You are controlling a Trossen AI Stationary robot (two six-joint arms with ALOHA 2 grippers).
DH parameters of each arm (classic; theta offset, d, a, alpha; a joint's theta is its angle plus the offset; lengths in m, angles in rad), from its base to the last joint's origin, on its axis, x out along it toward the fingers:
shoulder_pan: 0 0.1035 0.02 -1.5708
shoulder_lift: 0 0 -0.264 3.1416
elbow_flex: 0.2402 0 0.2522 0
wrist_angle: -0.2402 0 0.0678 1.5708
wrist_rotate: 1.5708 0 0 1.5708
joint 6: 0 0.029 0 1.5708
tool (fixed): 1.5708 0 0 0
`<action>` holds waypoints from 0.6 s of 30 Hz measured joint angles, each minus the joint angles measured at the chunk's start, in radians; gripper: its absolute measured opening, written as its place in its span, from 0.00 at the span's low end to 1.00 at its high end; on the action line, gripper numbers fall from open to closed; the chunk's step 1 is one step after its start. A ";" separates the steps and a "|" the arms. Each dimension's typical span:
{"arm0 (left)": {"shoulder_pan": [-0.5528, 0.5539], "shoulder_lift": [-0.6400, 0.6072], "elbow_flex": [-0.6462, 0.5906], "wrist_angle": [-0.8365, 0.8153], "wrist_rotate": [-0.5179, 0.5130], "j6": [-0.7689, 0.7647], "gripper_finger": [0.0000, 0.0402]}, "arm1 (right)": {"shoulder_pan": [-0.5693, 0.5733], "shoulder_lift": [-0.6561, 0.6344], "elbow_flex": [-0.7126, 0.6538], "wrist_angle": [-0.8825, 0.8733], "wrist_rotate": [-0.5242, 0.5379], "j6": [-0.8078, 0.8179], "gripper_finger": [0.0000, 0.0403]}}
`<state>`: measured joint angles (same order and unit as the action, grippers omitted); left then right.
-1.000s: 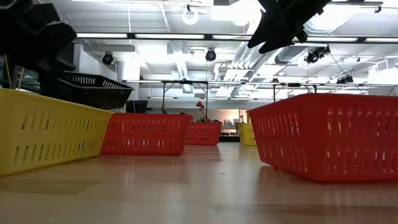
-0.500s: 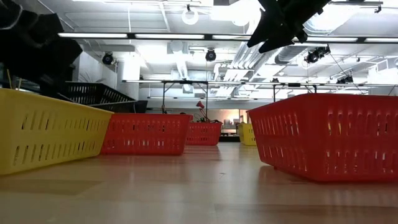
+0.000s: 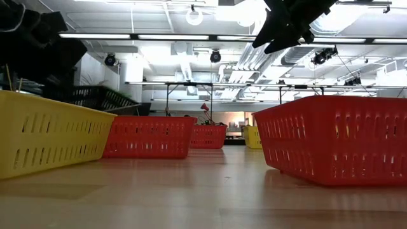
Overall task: Stack baskets by color
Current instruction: Stack the bottom black bin on top of the top black bins
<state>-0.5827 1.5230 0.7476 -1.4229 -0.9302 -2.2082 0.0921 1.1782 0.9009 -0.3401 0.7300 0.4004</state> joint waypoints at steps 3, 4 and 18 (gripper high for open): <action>0.000 0.000 0.016 0.001 0.002 0.008 0.14 | 0.000 0.000 0.000 0.000 0.000 0.000 0.64; -0.001 0.000 0.025 -0.002 0.002 0.015 0.16 | 0.000 0.000 0.000 0.000 0.000 0.000 0.64; 0.021 -0.001 0.155 -0.139 -0.034 0.189 0.32 | 0.000 0.000 0.000 0.001 0.001 0.000 0.64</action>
<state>-0.5619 1.5223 0.9021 -1.5622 -0.9638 -2.0187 0.0917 1.1782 0.9009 -0.3393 0.7307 0.4003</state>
